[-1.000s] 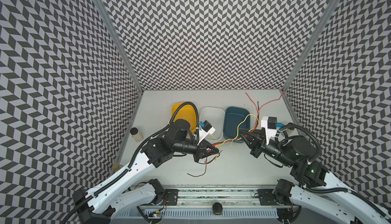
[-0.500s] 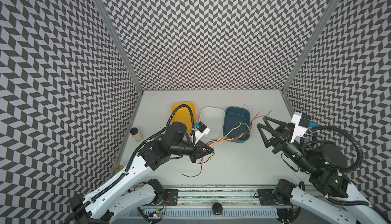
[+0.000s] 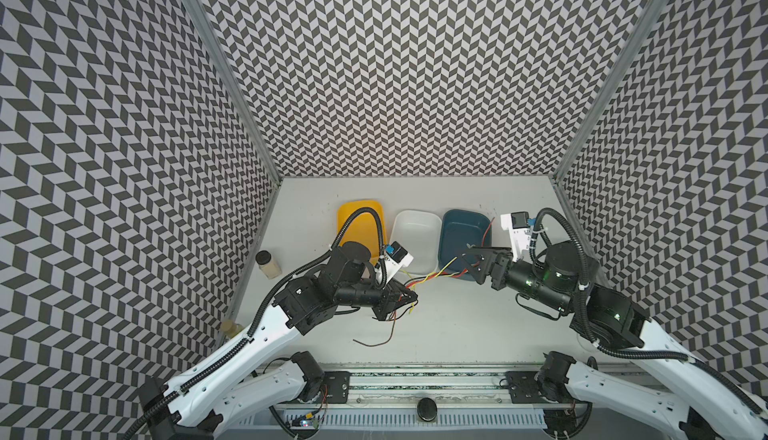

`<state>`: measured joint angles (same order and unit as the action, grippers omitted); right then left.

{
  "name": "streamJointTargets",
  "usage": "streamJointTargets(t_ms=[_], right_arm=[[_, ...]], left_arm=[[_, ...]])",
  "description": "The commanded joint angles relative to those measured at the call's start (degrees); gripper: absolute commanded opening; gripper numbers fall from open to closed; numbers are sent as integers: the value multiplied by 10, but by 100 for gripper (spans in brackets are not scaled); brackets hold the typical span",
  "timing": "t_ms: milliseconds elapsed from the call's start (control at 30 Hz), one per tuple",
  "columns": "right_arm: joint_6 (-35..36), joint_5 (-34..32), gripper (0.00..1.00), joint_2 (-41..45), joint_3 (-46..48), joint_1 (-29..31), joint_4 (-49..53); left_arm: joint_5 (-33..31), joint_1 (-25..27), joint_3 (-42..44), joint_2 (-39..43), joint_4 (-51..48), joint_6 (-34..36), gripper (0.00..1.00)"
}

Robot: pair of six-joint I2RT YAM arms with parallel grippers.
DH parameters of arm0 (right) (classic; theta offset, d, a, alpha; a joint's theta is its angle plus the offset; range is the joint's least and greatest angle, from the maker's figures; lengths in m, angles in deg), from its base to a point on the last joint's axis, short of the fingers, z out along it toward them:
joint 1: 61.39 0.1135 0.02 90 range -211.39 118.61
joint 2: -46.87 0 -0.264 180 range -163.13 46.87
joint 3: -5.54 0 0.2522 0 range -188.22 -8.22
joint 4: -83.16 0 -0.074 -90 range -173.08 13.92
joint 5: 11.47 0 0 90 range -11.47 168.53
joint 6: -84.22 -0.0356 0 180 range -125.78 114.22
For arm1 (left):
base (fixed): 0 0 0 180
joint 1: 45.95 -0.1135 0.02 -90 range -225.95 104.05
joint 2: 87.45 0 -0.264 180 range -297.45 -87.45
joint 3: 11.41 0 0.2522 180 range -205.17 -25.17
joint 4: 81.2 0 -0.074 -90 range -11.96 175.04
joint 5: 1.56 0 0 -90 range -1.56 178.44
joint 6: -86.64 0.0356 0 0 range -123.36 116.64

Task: Untangle the cables

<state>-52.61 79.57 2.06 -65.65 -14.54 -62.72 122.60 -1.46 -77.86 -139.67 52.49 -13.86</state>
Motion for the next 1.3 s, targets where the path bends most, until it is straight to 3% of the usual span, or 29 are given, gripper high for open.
streamJointTargets(t_ms=[0,133,400,433,533,700,767,933,1267], right_arm=[[-80,-13,82,-8,-17,0,45],[-106,-41,77,-21,-3,0,65],[-93,10,61,-72,26,-1,-64],[-92,15,56,-80,24,-1,-69],[-73,11,23,-93,14,-1,-62],[-32,-86,0,-44,19,-3,-37],[-1,-135,0,-6,26,-3,-33],[58,-179,0,55,32,-10,-28],[71,-325,0,120,20,-28,76]], left_arm=[[-30,6,-3,-3,-13,19,0],[-34,6,-2,-3,-12,20,0],[-31,13,0,-6,-14,22,0],[-33,15,-1,-6,-16,23,0],[-40,19,1,-5,-19,25,0],[-45,23,3,1,-20,27,0],[-46,24,4,2,-21,26,0],[-48,25,3,3,-21,27,0],[-54,27,5,5,-27,30,0]])
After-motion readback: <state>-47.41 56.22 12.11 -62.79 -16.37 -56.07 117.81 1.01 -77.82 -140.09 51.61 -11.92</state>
